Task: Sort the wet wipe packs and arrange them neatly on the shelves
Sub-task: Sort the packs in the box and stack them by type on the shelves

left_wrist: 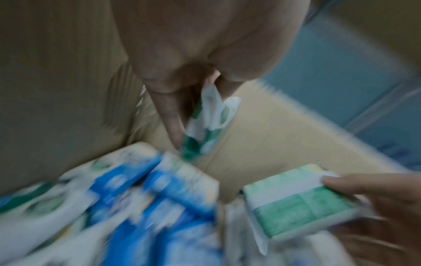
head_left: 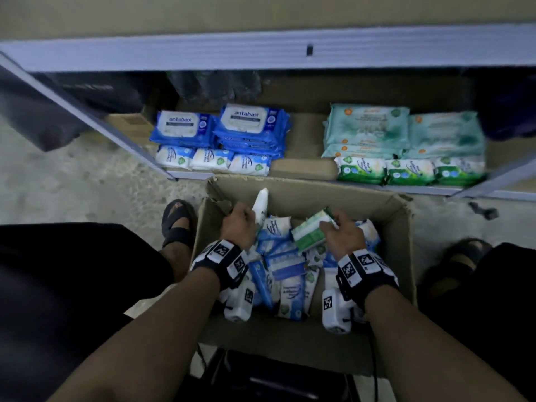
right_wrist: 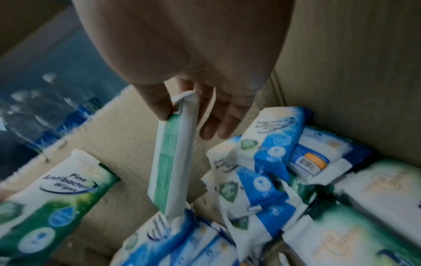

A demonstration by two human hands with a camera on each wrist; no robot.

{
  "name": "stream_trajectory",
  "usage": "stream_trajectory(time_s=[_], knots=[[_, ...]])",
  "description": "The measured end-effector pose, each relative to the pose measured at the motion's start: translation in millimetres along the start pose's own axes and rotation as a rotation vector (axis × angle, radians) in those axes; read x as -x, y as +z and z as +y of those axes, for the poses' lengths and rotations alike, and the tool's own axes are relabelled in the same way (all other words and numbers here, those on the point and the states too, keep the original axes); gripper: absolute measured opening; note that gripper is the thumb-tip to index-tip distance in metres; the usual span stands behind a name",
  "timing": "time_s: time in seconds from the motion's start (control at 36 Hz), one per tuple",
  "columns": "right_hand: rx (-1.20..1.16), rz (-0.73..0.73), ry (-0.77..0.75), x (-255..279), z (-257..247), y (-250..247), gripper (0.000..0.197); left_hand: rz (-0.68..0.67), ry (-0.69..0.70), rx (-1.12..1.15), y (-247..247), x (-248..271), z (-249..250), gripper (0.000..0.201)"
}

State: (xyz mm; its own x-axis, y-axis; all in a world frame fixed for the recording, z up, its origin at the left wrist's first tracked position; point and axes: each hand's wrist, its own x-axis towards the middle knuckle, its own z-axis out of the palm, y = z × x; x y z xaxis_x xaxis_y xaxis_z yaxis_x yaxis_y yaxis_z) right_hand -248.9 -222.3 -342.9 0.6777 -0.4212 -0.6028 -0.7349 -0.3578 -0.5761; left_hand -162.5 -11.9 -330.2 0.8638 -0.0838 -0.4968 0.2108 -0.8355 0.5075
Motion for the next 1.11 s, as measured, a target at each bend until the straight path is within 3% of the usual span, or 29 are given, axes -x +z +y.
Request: stream_trajectory(time_s=[0.14, 0.25, 0.42, 0.58, 0.75, 0.81, 0.97, 1.11], knots=[[-0.200, -0.003, -0.020, 22, -15, -23, 0.031, 0.048, 0.061, 0.199, -24, 37, 28, 0.018], [-0.478, -0.011, -0.015, 43, -17, -37, 0.019, 0.067, 0.115, 0.392, -40, 70, 51, 0.043], [-0.712, 0.018, -0.037, 76, -23, -59, 0.021, -0.101, 0.088, 0.623, -52, 107, 69, 0.030], [-0.869, 0.126, -0.049, 93, -21, -75, 0.013, -0.099, 0.064, 0.724, -56, 129, 69, 0.030], [-1.260, 0.040, -0.027, 111, -32, -93, 0.009, -0.161, 0.001, 0.835, -58, 136, 72, 0.032], [-1.371, -0.022, -0.099, 117, -37, -95, 0.016, -0.169, 0.013, 0.850, -57, 136, 75, 0.032], [-1.283, -0.181, -0.354, 131, -50, -82, 0.031, -0.252, 0.019, 1.049, -53, 140, 85, 0.033], [-1.101, -0.328, -0.419, 139, -49, -67, 0.034, -0.331, 0.030, 1.138, -55, 141, 90, 0.037]])
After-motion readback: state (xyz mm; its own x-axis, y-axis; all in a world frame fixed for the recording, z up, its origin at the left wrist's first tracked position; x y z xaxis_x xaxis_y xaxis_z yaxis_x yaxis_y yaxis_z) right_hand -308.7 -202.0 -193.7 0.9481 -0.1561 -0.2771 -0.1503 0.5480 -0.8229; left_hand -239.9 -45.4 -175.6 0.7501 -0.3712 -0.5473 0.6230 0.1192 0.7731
